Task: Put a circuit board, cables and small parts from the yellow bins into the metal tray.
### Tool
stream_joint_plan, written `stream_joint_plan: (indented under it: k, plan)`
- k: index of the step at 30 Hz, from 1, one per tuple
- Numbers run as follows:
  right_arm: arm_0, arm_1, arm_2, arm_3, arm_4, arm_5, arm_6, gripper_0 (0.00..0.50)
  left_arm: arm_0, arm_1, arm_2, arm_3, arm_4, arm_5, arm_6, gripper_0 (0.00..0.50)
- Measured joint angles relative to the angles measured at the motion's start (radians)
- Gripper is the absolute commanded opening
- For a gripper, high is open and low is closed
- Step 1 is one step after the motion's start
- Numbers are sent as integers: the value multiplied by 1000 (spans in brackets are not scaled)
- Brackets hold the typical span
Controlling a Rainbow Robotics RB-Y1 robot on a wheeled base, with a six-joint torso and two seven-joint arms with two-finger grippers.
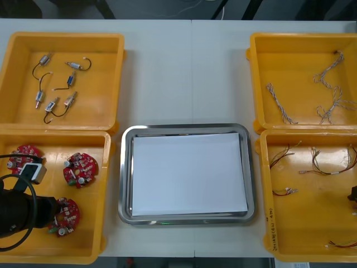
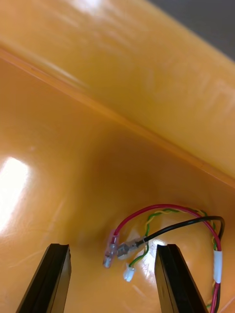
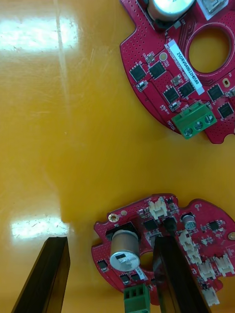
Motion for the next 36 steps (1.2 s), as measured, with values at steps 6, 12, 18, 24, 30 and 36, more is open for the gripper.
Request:
stream_joint_plan:
  k: [6,12,18,24,30,36]
  plan:
    - [15,0,20,17,0,-42,0,500,0,0,-12,5,-10,-10,0,500]
    - [19,0,20,17,0,-42,0,138,0,0,-13,6,-11,-10,0,303]
    - [19,0,20,17,0,-44,0,0,0,0,-13,6,-12,-10,0,302]
    - [19,0,20,16,0,-49,0,0,0,0,-13,6,-12,-10,0,0]
    - [19,-3,19,-31,-8,-29,0,0,0,0,-13,6,-11,-10,0,0]
    - [20,-27,18,-127,-30,42,0,0,0,0,-13,6,-11,-10,0,0]
